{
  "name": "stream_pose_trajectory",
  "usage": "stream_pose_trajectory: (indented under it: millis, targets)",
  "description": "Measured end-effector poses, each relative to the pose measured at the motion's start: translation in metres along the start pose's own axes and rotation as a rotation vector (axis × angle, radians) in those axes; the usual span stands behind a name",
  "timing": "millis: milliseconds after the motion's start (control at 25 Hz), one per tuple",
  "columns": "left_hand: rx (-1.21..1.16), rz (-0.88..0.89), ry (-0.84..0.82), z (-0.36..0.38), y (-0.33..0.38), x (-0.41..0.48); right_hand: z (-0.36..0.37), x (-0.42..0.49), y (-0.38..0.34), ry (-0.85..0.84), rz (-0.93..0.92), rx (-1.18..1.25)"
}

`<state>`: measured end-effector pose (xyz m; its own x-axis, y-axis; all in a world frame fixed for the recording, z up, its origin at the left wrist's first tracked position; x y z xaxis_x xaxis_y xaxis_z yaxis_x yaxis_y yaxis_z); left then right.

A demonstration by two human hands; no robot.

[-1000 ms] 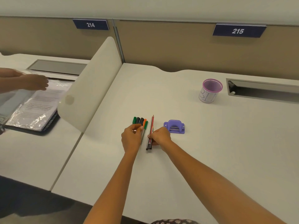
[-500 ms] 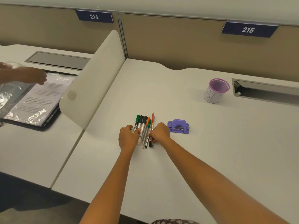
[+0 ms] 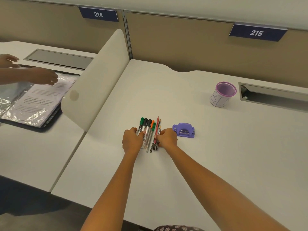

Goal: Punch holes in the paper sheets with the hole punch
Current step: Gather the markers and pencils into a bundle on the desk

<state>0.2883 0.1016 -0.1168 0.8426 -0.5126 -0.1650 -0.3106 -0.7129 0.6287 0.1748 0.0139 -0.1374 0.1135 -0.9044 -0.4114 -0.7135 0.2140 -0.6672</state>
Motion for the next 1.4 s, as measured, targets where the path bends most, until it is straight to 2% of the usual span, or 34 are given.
stream_pose_trajectory:
  millis: [280, 600, 1160, 1240, 1400]
  targets:
    - [0.016, 0.019, 0.0, -0.002, 0.002, -0.001, 0.005, -0.008, -0.001, 0.0, -0.009, 0.077]
    - [0.022, 0.025, -0.003, -0.004, 0.003, -0.001, -0.003, -0.001, -0.001, 0.045, 0.033, -0.014]
    - [0.017, 0.038, 0.003, -0.006, 0.008, -0.006, -0.002, 0.0, -0.004, 0.013, -0.096, -0.058]
    - [0.027, 0.027, 0.02, -0.007, 0.006, -0.005, -0.01, -0.002, -0.006, 0.052, -0.167, -0.061]
    - [-0.025, 0.066, 0.101, -0.007, 0.005, -0.009, -0.059, 0.007, -0.008, 0.243, -0.377, -0.191]
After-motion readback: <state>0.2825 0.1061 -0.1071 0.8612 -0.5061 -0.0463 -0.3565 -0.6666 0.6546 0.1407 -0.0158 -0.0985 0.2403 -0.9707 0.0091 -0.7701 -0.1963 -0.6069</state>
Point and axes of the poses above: each hand's wrist, its own x-axis towards the middle knuckle, its own z-axis out of the palm, y = z × x, the point moved 2 cm from there along x, towards the middle knuckle, and after that the axes turned 8 degrees about y, right-handed, at the moved point
